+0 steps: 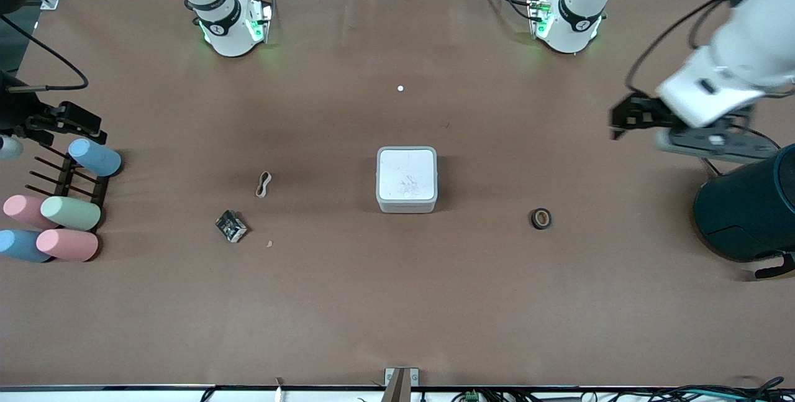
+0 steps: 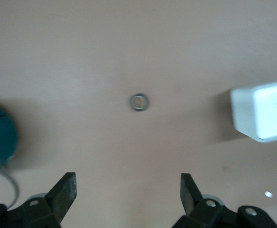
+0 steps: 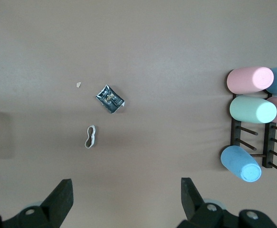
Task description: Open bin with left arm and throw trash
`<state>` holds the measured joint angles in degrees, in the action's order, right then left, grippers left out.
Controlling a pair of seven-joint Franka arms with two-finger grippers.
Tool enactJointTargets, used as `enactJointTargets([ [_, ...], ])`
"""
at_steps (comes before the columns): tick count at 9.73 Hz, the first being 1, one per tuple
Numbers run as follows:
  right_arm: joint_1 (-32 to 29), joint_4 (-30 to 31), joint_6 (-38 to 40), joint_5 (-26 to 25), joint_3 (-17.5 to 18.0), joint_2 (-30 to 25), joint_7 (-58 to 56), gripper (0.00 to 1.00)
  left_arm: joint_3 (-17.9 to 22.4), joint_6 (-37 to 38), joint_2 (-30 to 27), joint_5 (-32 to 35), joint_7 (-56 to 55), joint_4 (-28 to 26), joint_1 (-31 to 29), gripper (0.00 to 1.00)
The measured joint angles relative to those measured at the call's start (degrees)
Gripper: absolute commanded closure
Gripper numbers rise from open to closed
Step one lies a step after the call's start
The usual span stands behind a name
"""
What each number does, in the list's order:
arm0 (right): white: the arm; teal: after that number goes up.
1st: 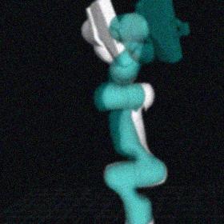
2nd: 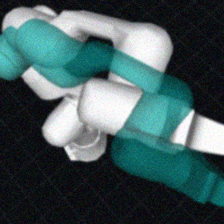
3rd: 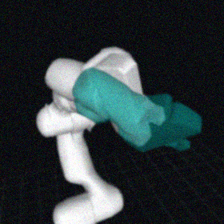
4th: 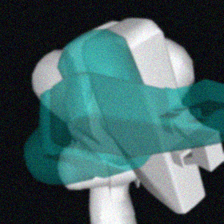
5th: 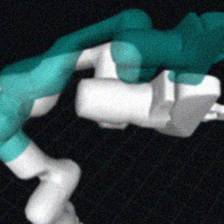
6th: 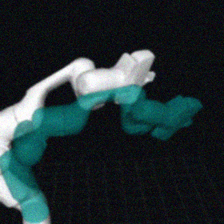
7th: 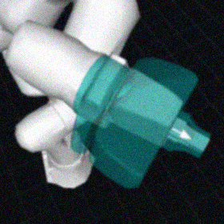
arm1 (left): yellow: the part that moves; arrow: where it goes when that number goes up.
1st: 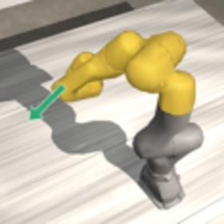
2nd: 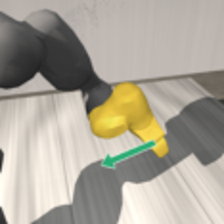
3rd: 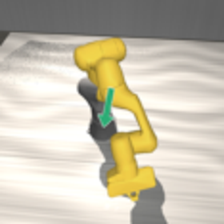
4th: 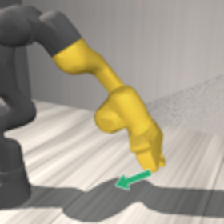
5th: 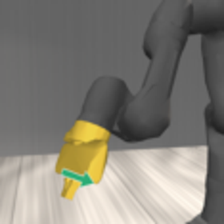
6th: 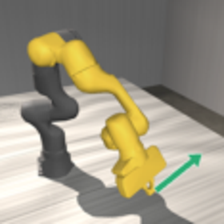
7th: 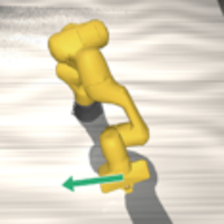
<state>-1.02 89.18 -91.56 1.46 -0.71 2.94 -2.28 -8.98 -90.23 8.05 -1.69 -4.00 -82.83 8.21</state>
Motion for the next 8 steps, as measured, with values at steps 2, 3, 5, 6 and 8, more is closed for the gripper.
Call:
enactJointTargets([
  [2,0.3,3.2,-6.1,0.2,0.1,2.1,0.0,0.0,-1.5,-4.3,4.0,-1.3,-9.7,-0.1,5.2,0.39],
  [3,0.7,7.4,-12.3,0.4,0.1,3.6,0.0,0.0,-1.6,-7.1,6.5,-1.3,-15.6,-0.1,8.8,0.64],
  [5,1.8,16.5,-24.6,2.1,0.2,7.0,3.5,0.0,-1.7,-13.4,11.7,-1.3,-25.5,-0.2,16.0,1.0],
  [6,2.5,18.9,-28.7,3.5,0.2,9.8,7.4,0.0,-1.7,-17.5,14.4,-1.3,-29.5,-0.2,19.1,1.0],
  [8,4.4,19.8,-32.3,5.3,0.2,16.0,17.2,0.0,-1.7,-25.7,19.9,-1.0,-34.0,-0.3,23.4,1.0],
])
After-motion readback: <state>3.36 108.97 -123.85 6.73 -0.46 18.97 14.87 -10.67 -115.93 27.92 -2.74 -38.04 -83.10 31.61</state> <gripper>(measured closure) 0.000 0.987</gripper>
